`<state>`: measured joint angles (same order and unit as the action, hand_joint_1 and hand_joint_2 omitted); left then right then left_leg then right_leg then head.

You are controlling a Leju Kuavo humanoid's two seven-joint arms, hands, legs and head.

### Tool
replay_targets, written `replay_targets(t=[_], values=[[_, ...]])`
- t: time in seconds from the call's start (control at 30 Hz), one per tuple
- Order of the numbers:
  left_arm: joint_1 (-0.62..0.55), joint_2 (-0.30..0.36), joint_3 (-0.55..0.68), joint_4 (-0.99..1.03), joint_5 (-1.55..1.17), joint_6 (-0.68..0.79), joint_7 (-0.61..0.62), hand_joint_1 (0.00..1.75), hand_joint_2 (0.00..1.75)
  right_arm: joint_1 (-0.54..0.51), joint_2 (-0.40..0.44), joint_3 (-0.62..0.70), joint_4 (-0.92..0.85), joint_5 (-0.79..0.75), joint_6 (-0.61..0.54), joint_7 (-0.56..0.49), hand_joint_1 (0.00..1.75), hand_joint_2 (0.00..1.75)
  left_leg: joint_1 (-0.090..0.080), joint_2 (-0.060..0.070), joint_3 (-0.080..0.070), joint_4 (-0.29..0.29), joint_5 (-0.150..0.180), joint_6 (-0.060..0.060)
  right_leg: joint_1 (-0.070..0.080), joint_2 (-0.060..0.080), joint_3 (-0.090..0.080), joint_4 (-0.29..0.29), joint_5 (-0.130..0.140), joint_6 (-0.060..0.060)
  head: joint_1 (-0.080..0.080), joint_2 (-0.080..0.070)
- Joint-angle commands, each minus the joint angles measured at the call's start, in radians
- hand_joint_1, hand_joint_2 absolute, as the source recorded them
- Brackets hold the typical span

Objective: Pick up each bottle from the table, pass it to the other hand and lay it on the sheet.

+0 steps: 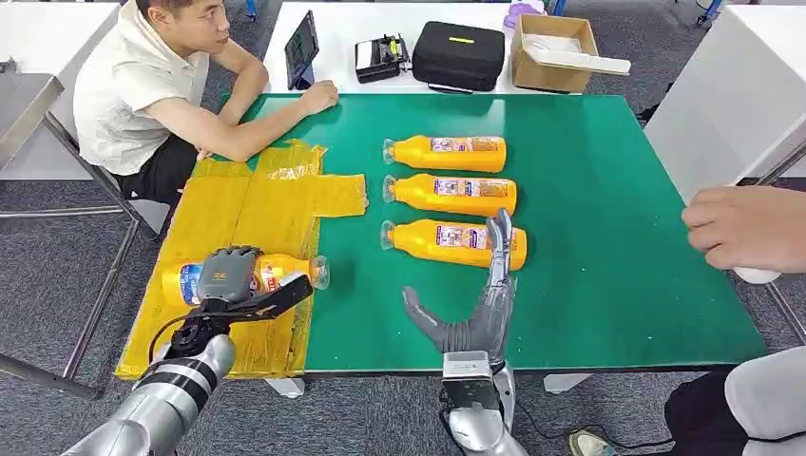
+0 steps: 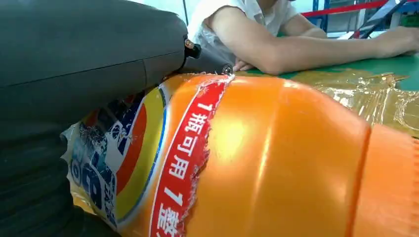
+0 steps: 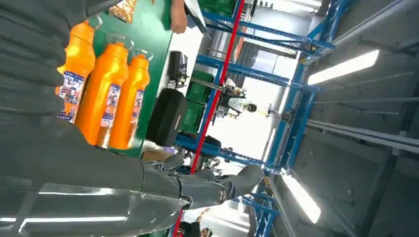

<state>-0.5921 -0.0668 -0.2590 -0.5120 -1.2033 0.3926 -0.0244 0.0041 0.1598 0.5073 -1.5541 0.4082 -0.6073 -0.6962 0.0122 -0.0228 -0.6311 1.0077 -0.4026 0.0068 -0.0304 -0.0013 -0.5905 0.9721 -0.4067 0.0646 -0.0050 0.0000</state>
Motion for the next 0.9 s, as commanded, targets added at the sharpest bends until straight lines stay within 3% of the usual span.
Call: replay_targets(t=[0.03,0.07,0.27,0.37,0.9], values=[[0.002,-0.033,0.004,0.128,0.042,-0.09,-0.022,0.12,1.75,-0.032,-0.037,0.034,0.057,-0.006,-0.041,-0.002,0.0,1.75,0.0,0.004,0.005,-0.002,-0.001,0.001,0.001,0.002,0.005,-0.003,0.0,-0.004,0.0,0.0],[-0.001,-0.035,0.007,0.129,0.053,-0.124,-0.029,0.0,1.75,-0.032,-0.037,0.032,0.06,-0.005,-0.038,-0.002,0.0,1.75,0.0,0.005,0.006,-0.002,-0.001,0.002,0.001,0.002,0.006,-0.003,0.0,-0.005,0.0,0.0],[-0.008,-0.031,0.002,0.137,0.06,-0.169,-0.03,0.0,1.75,-0.033,-0.037,0.03,0.066,-0.013,-0.034,-0.002,0.0,1.75,-0.001,0.003,0.009,-0.002,0.0,0.001,0.0,0.002,0.009,-0.003,0.0,-0.003,0.0,0.0],[-0.03,-0.016,-0.023,0.171,0.054,-0.296,-0.029,0.0,1.75,-0.042,-0.041,0.028,0.073,-0.029,-0.032,-0.002,0.0,1.75,0.0,0.002,0.009,-0.002,0.0,0.001,0.001,0.001,0.009,-0.002,0.0,-0.003,0.0,0.0],[-0.027,-0.009,-0.016,0.167,0.088,-0.313,-0.043,0.0,1.75,-0.048,-0.053,0.034,0.08,-0.037,-0.069,-0.002,0.0,1.75,-0.001,0.002,0.013,-0.002,0.0,0.001,0.0,0.002,0.013,-0.002,0.0,-0.003,0.0,0.0]])
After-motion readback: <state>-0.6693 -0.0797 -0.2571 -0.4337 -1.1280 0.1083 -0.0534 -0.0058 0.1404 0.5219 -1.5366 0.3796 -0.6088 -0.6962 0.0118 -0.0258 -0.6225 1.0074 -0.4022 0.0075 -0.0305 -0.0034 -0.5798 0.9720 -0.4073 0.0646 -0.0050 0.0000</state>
